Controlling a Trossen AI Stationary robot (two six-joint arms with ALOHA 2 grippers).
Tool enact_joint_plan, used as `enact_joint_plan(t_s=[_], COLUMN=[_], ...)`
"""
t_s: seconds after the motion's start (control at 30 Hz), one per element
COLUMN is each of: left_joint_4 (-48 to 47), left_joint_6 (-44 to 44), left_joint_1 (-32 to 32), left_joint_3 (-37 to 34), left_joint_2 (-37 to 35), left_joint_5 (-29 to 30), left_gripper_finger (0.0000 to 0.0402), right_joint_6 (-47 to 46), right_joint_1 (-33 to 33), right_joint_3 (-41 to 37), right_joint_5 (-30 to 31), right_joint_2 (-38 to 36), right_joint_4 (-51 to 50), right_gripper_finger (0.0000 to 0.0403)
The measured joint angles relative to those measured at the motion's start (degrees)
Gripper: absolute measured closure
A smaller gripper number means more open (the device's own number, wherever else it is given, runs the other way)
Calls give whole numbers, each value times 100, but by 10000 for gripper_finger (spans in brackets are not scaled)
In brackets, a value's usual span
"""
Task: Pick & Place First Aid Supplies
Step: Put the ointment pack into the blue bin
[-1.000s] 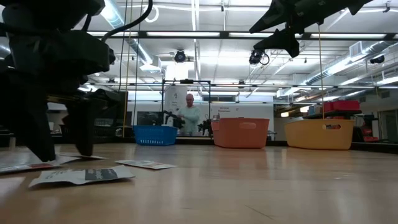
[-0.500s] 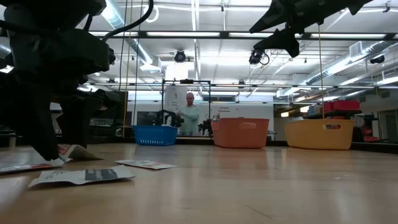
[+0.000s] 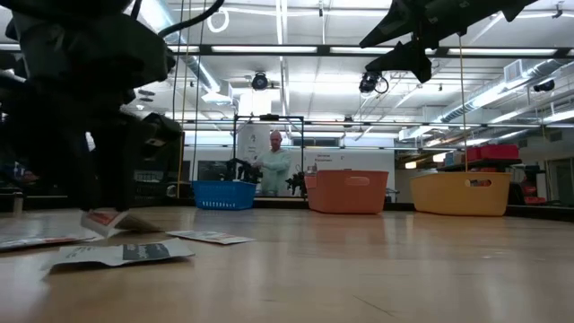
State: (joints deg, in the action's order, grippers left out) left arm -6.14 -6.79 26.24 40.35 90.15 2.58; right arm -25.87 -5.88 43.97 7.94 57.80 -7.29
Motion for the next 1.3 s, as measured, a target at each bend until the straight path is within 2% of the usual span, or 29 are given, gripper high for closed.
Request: enact_joint_plan(t_s=[0.3,0.57,0.73,1.07,1.3], left_joint_4=[-19,-17,-10,-234,-491], left_joint_6=[4,1,4,2,-1086], left_joint_1=[-2,-2,35,229,40], left_joint_3=[68,68,68,113,428], left_joint_2=[0,0,0,0,-4], left_joint_5=[113,118,-130,-18,16], left_gripper_finger=[298,298,298,298,298], right_joint_6=[0,0,0,88,87], right_joint_1=[1,1,0,1,1], right_joint_3=[0,0,0,1,2], right_joint_5=[-2,-155,-153,-143,-151], right_joint_2=[0,0,0,0,0], right_joint_4=[0,0,0,0,0], right_gripper_finger=[174,174,174,174,174])
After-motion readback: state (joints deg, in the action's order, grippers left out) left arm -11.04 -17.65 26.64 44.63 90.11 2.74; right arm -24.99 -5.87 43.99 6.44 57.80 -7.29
